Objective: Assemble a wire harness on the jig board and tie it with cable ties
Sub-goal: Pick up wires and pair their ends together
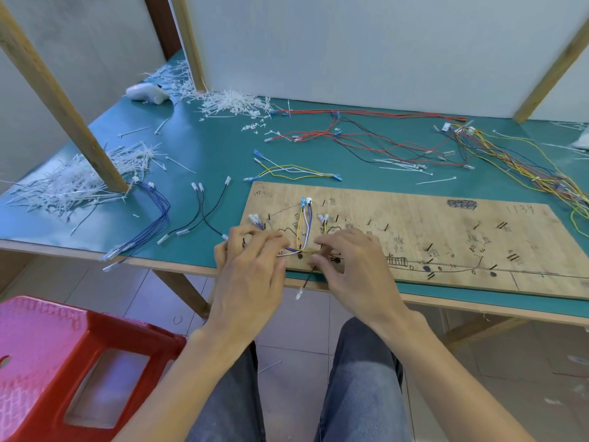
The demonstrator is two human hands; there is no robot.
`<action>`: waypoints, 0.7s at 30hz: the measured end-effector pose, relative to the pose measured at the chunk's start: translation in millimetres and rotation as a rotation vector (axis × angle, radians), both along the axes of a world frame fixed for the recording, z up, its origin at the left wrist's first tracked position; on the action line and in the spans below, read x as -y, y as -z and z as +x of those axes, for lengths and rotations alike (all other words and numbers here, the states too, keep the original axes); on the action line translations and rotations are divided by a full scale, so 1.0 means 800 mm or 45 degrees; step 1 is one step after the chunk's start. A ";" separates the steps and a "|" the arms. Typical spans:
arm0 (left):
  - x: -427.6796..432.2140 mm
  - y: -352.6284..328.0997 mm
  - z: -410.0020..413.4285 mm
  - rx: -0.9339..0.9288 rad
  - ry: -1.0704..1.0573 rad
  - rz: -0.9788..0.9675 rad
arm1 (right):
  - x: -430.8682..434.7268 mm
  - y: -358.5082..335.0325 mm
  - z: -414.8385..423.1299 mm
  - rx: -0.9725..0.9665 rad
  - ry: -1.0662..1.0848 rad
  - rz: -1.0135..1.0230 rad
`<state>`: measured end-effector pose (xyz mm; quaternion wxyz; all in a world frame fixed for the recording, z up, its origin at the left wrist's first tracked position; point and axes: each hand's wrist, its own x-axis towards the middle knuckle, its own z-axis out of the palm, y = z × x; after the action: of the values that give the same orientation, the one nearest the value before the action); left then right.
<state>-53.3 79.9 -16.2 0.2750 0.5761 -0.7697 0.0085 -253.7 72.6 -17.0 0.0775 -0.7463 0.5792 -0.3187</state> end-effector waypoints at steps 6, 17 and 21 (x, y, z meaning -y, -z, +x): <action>0.023 -0.013 0.003 0.167 -0.046 0.179 | 0.018 0.006 0.020 0.075 0.056 -0.068; 0.060 -0.051 0.034 0.168 0.063 0.314 | 0.027 0.020 0.028 0.146 -0.024 -0.152; 0.091 -0.073 0.062 -0.195 0.123 0.576 | 0.030 0.022 0.027 0.096 -0.042 -0.176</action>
<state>-3.5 6.9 41.8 0.1965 0.5844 -0.7557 -0.2209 -231.9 48.9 -34.6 0.0526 -0.7469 0.5400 -0.3845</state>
